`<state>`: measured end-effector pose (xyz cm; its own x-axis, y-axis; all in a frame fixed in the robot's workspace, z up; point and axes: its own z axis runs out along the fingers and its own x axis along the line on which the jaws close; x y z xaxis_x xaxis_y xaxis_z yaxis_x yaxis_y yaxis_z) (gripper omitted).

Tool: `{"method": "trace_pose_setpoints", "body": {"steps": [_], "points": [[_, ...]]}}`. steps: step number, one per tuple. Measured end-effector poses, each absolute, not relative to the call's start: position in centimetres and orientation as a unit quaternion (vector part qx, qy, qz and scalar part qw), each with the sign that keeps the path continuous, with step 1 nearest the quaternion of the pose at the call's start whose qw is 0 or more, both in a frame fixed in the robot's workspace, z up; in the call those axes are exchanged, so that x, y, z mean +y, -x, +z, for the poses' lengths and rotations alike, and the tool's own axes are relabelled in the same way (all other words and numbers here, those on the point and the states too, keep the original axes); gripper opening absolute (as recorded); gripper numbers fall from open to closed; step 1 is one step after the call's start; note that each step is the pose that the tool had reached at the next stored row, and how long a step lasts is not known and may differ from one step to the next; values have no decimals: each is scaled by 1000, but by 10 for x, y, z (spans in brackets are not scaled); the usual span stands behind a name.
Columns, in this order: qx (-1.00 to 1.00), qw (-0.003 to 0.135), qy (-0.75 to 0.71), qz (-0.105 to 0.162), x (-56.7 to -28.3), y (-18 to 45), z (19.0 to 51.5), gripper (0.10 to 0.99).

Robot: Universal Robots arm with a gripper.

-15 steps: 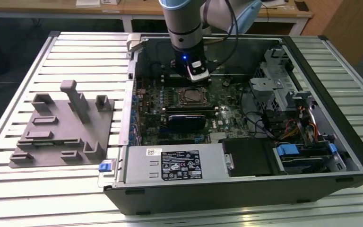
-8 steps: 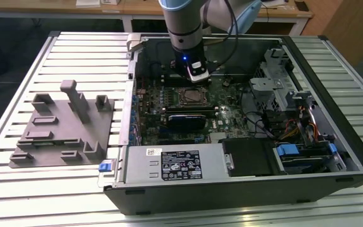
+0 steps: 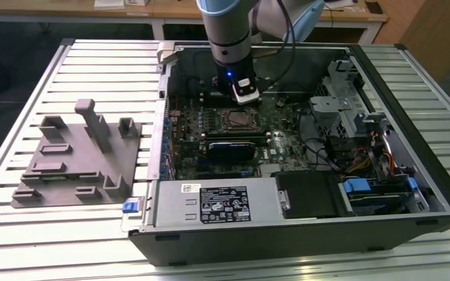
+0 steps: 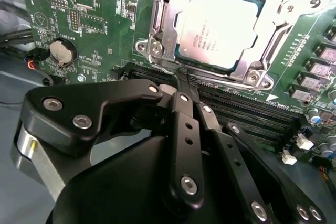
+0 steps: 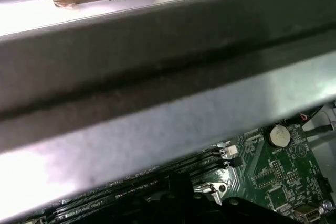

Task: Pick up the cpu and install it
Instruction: 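Install the first cpu locking lever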

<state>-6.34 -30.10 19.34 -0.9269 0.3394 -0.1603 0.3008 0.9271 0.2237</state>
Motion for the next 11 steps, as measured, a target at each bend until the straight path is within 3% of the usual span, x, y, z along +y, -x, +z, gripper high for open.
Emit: {"method": "trace_pose_setpoints", "body": {"steps": [11], "points": [[976,98,-164,103,-302,63,191,106]]}}
